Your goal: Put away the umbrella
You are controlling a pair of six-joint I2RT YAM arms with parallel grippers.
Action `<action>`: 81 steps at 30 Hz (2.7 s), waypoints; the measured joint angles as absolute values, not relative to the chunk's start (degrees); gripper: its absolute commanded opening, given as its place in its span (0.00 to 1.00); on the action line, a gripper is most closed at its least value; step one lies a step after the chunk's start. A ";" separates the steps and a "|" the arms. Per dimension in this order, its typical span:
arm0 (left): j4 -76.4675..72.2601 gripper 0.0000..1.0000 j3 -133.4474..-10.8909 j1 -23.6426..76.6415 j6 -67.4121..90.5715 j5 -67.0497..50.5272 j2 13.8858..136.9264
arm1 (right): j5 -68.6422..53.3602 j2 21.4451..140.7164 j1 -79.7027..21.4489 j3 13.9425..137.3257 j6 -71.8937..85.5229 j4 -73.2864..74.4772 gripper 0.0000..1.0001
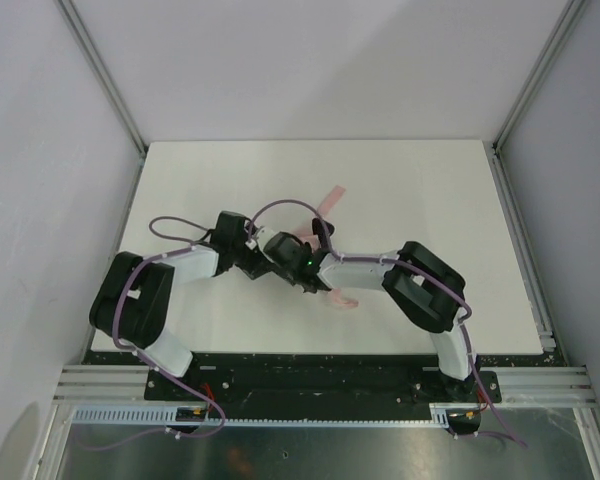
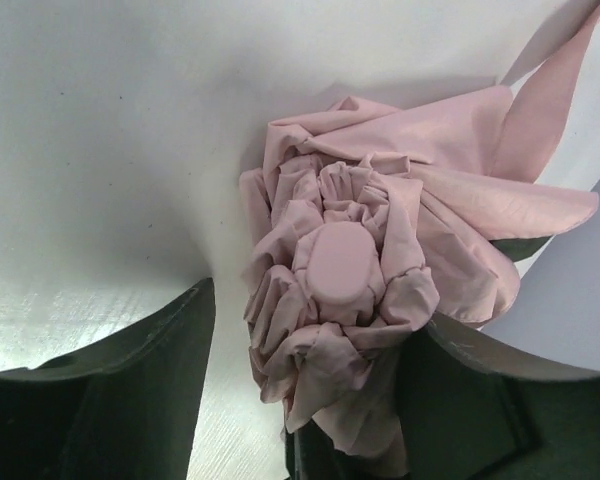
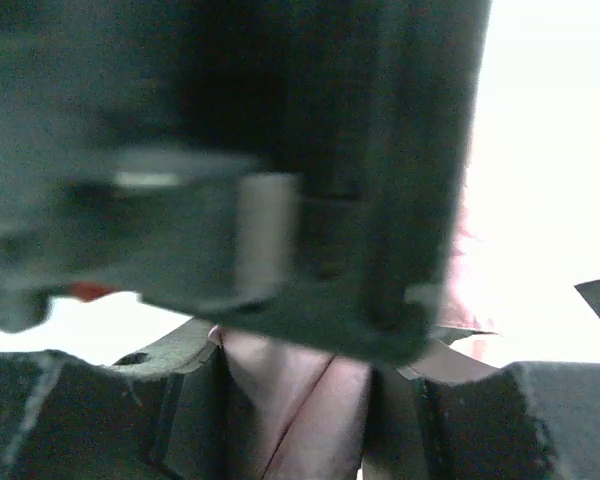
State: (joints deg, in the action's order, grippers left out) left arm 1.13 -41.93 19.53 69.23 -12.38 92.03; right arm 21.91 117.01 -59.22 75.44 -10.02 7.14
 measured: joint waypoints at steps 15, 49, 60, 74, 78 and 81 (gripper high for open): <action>6.66 1.00 -39.31 13.56 64.42 -17.21 82.54 | -14.31 115.22 -46.74 76.82 -2.11 12.49 0.00; -3.18 0.02 -38.11 21.15 73.93 -18.81 90.96 | -43.79 123.90 -38.20 86.56 6.46 27.09 0.64; -4.36 0.00 -36.95 21.30 73.47 -17.54 90.04 | -15.22 105.30 -45.63 81.65 0.95 26.52 0.92; -3.31 0.00 -36.42 21.34 73.63 -17.10 88.97 | 27.11 108.22 -65.69 71.31 -11.44 9.23 0.85; -2.83 0.00 -36.42 21.37 73.67 -17.15 88.79 | 34.35 113.95 -66.54 71.20 -14.41 4.10 0.57; -2.98 0.00 -36.45 20.93 74.37 -16.71 88.82 | 35.03 114.89 -66.65 71.02 -13.93 1.72 0.33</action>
State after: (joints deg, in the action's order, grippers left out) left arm -2.98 -36.45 20.93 74.37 -16.71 88.82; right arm 35.03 114.89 -66.65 71.02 -13.93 1.72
